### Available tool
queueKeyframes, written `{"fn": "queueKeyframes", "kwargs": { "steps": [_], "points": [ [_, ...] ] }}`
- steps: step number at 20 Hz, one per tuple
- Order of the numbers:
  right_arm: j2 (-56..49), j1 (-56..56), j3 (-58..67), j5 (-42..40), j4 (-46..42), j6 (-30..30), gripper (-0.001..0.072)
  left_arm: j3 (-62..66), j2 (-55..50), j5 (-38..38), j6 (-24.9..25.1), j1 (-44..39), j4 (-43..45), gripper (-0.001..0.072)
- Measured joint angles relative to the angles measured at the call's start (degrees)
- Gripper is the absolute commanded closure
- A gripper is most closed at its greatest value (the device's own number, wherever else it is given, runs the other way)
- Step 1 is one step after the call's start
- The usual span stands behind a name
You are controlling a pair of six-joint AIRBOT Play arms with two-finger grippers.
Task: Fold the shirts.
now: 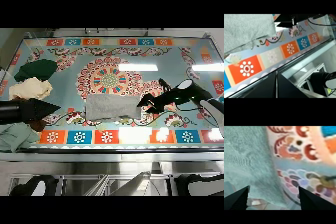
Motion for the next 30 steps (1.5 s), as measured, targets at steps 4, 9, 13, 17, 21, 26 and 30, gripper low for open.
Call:
{"fn": "queueKeyframes", "kwargs": {
  "steps": [4, 9, 13, 17, 21, 26, 30],
  "points": [
    [-3.2, 3.7, -0.5, -2.6, 7.9, -3.0, 0.0442, 0.0, 0.2, 0.1, -0.9, -0.2, 0.0, 0.0692],
    [-4.0, 5.2, 0.0, -5.0, 12.8, -6.4, 0.0701, 0.0, 0.3, 0.4, -1.1, -0.2, 0.0, 0.0692],
    [2.3, -2.1, 0.9, -5.1, 10.4, -5.5, 0.0701, 0.0, 0.3, 0.6, -1.1, -0.2, 0.0, 0.0692],
    [11.4, -21.2, 1.0, -7.3, -0.5, 1.2, 0.0701, 0.0, 0.3, 0.5, -1.3, -0.2, 0.0, 0.0692],
    [15.6, -44.2, -0.4, -3.7, -14.4, 3.9, 0.0701, 0.0, 0.3, 0.2, -1.2, -0.2, 0.0, 0.0692],
    [16.8, -67.7, -6.3, -2.3, -24.4, 1.8, 0.0701, 0.0, 0.3, -0.1, -1.1, -0.2, 0.0, 0.0692],
    [17.0, -80.3, -13.4, -5.2, -26.9, 1.0, 0.07, 0.0, 0.3, -0.1, -1.1, -0.2, 0.0, 0.0692]
  ]
}}
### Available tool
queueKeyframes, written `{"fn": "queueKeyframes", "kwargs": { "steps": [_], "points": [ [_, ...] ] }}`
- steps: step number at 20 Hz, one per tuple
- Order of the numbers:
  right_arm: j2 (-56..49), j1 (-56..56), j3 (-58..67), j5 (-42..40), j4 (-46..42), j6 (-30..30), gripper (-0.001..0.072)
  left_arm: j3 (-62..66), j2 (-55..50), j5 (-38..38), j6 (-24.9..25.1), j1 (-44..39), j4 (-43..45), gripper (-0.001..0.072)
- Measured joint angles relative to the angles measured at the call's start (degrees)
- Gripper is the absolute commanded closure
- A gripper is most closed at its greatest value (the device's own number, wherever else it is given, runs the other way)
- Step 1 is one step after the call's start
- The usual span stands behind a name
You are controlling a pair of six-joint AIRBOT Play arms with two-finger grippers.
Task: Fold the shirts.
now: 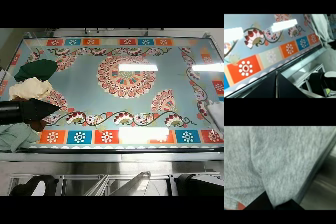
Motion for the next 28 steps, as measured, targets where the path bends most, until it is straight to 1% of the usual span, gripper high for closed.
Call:
{"fn": "queueKeyframes", "kwargs": {
  "steps": [1, 2, 3, 4, 5, 6, 7, 9, 12, 14, 15, 16, 17, 18, 19, 20, 21, 24, 26, 28],
  "points": [
    [0.1, -1.9, -1.1, -0.7, -0.2, -0.1, 0.0699, 0.0, 0.0, 0.0, 0.0, 0.0, 0.0, 0.0692],
    [0.3, -3.2, -1.7, -1.2, -0.1, -0.2, 0.0573, 0.0, 0.0, 0.0, 0.0, 0.0, 0.0, 0.0693],
    [0.6, -4.2, -2.2, -1.3, -0.2, -0.3, 0.0241, 0.0, 0.0, 0.0, 0.0, 0.0, 0.0, 0.0692],
    [1.0, -4.8, -2.3, -0.8, 0.1, -0.4, 0.0052, 0.0, 0.0, 0.0, 0.0, 0.0, 0.0, 0.0692],
    [1.5, -5.2, -2.3, 0.2, 0.0, -0.4, 0.0082, 0.0, 0.0, 0.0, 0.0, 0.0, 0.0, 0.0693],
    [2.2, -5.6, -1.9, 2.6, 0.6, -0.4, 0.0166, 0.0, 0.0, 0.0, 0.0, 0.0, 0.0, 0.0693],
    [3.2, -5.7, -1.1, 5.3, 1.7, -0.1, 0.0217, 0.0, 0.0, 0.0, 0.0, 0.0, 0.0, 0.0692],
    [5.7, -6.0, 0.9, 12.0, 2.5, 1.8, 0.0217, 0.0, 0.0, 0.0, 0.0, 0.0, 0.0, 0.0692],
    [11.6, -5.9, 4.3, 22.5, 3.5, 7.5, 0.0217, 0.0, 0.0, 0.1, 0.0, 0.0, 0.0, 0.0692],
    [15.9, -4.5, 5.4, 26.8, 3.5, 11.0, 0.0219, 0.0, 0.0, 0.1, 0.0, 0.0, 0.0, 0.0692],
    [18.0, -3.3, 5.7, 28.1, 3.8, 12.3, 0.0285, 0.0, 0.0, 0.1, 0.2, 0.0, 0.0, 0.0692],
    [20.1, -1.2, 6.0, 28.6, 4.5, 13.2, 0.0481, 0.0, 0.0, 0.1, 0.8, 0.0, 0.0, 0.0693],
    [22.0, 1.2, 6.2, 28.6, 5.8, 13.4, 0.0555, 0.0, 0.0, 0.0, 1.3, 0.0, 0.0, 0.0693],
    [24.0, 4.3, 6.3, 27.8, 8.1, 13.2, 0.0612, 0.0, 0.0, -0.4, 1.7, 0.0, 0.0, 0.0692],
    [25.8, 8.1, 6.4, 26.3, 11.1, 11.9, 0.0634, 0.0, 0.0, -0.9, 2.1, 0.0, 0.0, 0.0692],
    [27.5, 12.0, 6.4, 24.7, 14.3, 10.4, 0.0636, 0.0, 0.0, -1.3, 2.5, 0.0, 0.1, 0.0693],
    [29.1, 16.8, 6.5, 22.9, 18.0, 8.5, 0.0702, 0.0, -0.1, -1.9, 2.8, 0.0, 0.2, 0.0692],
    [33.4, 33.4, 6.6, 16.7, 25.3, 2.9, 0.0699, 0.0, -1.5, -3.3, 4.9, 0.0, 0.2, 0.0693],
    [35.4, 46.2, 6.4, 12.2, 26.3, -0.3, 0.0699, 0.0, -3.1, -3.9, 6.3, 0.0, 0.2, 0.0693],
    [36.8, 58.9, 5.1, 7.4, 24.9, -2.4, 0.0699, 0.0, -4.6, -4.1, 8.0, 0.0, 0.2, 0.0693]
  ]
}}
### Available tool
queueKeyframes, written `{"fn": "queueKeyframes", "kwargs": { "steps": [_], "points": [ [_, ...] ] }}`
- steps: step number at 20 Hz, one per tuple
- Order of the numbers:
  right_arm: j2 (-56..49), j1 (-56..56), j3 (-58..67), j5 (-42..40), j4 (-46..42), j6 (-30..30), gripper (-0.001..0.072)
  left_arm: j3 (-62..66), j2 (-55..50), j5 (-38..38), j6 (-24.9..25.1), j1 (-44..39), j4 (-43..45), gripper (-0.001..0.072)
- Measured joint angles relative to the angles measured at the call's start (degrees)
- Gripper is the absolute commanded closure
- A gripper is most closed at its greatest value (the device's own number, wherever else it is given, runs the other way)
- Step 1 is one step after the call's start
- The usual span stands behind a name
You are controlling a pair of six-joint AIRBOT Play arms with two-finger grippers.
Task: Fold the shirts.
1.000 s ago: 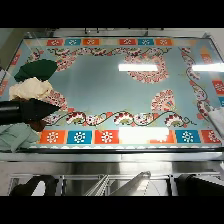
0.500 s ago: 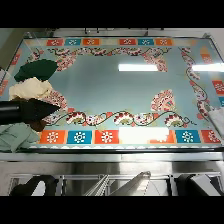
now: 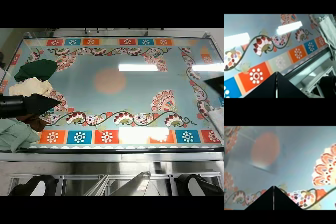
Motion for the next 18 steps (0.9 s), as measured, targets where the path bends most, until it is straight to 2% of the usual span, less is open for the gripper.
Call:
{"fn": "queueKeyframes", "kwargs": {
  "steps": [3, 7, 12, 18],
  "points": [
    [1.6, 16.6, -4.3, -8.2, -3.7, -1.5, 0.0699, -0.6, 0.2, -0.7, 1.7, -0.3, 0.0, 0.0693],
    [2.2, 29.1, -10.9, -16.4, -6.0, -2.4, 0.0699, -8.0, 7.0, -4.4, 3.7, -3.4, -0.1, 0.0693],
    [2.3, 34.5, -15.3, -19.0, -6.6, -2.6, 0.0699, -21.5, 18.1, -10.1, 3.7, -7.4, -0.1, 0.0693],
    [2.3, 35.6, -16.3, -17.1, -6.4, -1.9, 0.0699, -28.1, 24.0, -12.5, 2.8, -8.4, 0.0, 0.0695]
  ]
}}
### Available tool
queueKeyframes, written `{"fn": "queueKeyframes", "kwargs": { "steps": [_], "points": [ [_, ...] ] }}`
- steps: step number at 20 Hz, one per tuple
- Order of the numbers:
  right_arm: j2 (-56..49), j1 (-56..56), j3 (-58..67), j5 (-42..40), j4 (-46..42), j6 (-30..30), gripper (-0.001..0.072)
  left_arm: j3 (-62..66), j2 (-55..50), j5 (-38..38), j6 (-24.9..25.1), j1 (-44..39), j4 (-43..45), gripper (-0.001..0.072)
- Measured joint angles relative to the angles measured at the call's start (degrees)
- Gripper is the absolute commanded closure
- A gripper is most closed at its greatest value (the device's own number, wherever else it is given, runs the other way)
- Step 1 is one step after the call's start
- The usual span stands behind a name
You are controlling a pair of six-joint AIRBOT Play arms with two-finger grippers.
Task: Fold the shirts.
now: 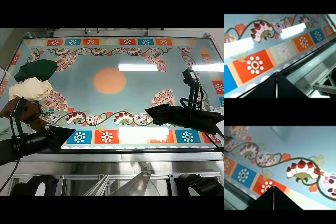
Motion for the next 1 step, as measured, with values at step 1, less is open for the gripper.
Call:
{"fn": "queueKeyframes", "kwargs": {
  "steps": [1],
  "points": [
    [0.0, 0.0, 0.0, 0.0, 0.0, 0.0, 0.0698, -0.3, 0.5, -0.2, 0.0, 0.0, 0.0, 0.0694]
  ]
}}
